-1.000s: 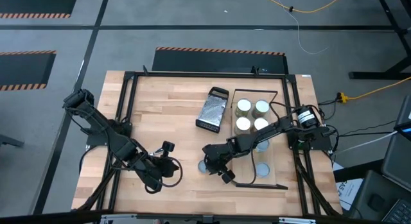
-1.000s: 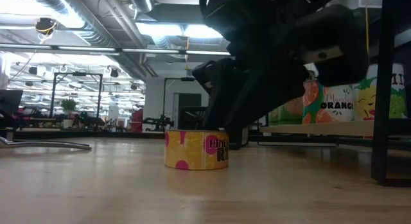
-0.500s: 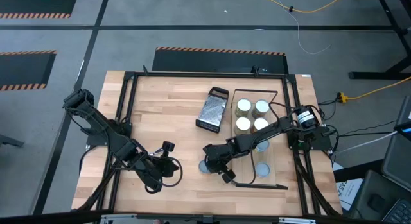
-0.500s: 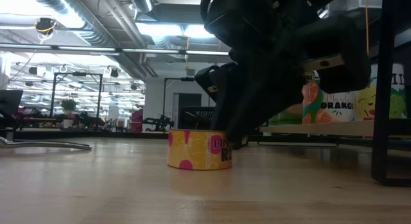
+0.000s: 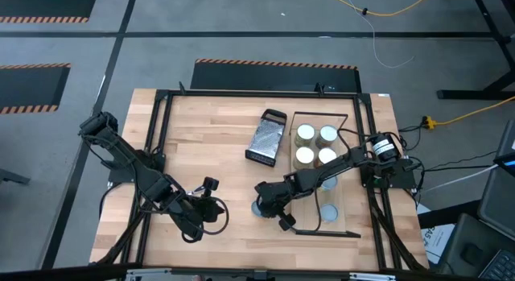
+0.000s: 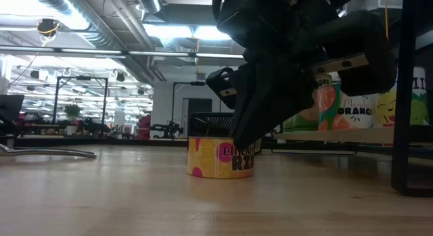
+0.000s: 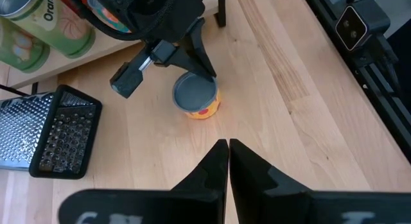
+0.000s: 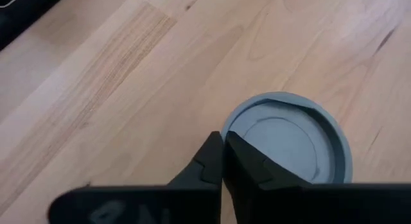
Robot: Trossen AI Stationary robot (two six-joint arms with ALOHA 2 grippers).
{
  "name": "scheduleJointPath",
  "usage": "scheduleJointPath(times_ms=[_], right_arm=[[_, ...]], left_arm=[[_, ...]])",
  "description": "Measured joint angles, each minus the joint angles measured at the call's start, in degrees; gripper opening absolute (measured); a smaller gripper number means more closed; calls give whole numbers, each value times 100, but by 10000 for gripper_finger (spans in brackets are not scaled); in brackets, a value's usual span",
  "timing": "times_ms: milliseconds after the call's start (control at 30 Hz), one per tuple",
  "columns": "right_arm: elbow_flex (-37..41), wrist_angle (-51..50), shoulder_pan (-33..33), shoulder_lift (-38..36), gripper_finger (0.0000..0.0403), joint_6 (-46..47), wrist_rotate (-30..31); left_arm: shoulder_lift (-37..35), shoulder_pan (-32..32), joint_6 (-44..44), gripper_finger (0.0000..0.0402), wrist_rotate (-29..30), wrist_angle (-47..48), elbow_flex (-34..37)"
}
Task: Pick and place cans onto a shelf
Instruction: Put the canned pineapple rings on the shelf
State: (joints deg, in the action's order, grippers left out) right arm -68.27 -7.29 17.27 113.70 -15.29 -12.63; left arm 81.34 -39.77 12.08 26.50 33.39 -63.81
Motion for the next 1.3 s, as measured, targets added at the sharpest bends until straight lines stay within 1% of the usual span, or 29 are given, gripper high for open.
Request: scheduleJointPath(times_ms=[200,400,567,700,800,900,1000,1133,1300], right_arm=[[-57,-133,114,-218,6,-4,34],[-476,-627,221,-544,10,11,78],[-1073,-1692,311,-815,8,95,316],[-1540,-2650,406,-980,8,473,641],[-1776,-3319,508,-1023,4,750,766],[-1798,-3650,649,-1093,3,819,765],[-1779,-4006,786,-1124,3,1131,798],[-1777,-4453,974,-1129,2,1523,1089],[-1739,-4671,1172,-1133,2,1926,1151]], left_arm=[[0,0,0,8,0,-2,0],[0,0,0,8,1,-24,0],[2,0,0,8,-5,-60,0],[2,0,-2,8,-9,-68,0],[2,0,-2,8,-15,-96,0],[2,-7,-2,8,-22,-109,0],[2,-9,-2,8,-28,-129,0],[2,-7,-10,8,-26,-129,0],[2,-7,-9,8,-26,-129,0]])
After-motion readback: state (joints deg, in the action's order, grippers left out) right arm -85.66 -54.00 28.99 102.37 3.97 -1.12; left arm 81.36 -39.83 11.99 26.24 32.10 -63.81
